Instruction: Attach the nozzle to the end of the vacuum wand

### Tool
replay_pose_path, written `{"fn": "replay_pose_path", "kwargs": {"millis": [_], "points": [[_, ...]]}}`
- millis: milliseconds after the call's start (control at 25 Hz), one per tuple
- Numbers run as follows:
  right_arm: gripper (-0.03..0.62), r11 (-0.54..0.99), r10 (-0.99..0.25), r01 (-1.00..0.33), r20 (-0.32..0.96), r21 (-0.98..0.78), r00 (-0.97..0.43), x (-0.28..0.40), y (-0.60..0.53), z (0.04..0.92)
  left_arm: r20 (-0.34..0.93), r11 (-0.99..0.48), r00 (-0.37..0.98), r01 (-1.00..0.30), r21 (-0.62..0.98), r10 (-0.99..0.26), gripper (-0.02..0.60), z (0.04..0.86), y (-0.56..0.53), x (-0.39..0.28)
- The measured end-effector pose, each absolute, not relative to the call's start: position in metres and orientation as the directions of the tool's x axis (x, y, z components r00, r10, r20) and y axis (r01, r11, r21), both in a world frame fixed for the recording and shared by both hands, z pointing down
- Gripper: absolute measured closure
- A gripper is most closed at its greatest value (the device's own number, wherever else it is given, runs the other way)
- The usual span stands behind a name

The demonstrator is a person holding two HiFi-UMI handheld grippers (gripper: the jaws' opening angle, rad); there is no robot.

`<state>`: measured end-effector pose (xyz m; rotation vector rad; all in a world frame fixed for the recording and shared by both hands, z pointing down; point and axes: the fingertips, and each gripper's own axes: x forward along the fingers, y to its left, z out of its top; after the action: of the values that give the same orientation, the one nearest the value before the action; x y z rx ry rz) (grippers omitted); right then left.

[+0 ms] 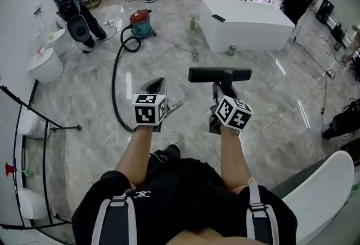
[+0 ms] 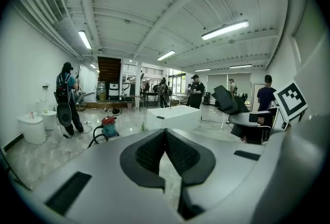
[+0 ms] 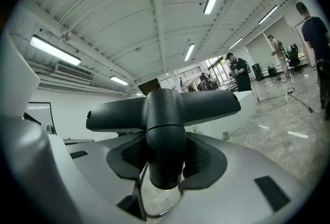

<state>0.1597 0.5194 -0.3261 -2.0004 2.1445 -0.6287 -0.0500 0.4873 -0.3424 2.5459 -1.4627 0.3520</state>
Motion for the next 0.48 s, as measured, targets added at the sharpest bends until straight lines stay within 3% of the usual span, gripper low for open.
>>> {"fn": "replay_pose_path", "kwargs": {"millis": [480], "points": [[0.406, 0.034, -0.984, -0.919, 0.148, -0.394, -0.1, 0.175, 0.4, -0.328, 0.271, -0.517, 0.508, -0.855, 0.045, -0.817, 0.569, -0.328, 0.367, -0.045]]}}
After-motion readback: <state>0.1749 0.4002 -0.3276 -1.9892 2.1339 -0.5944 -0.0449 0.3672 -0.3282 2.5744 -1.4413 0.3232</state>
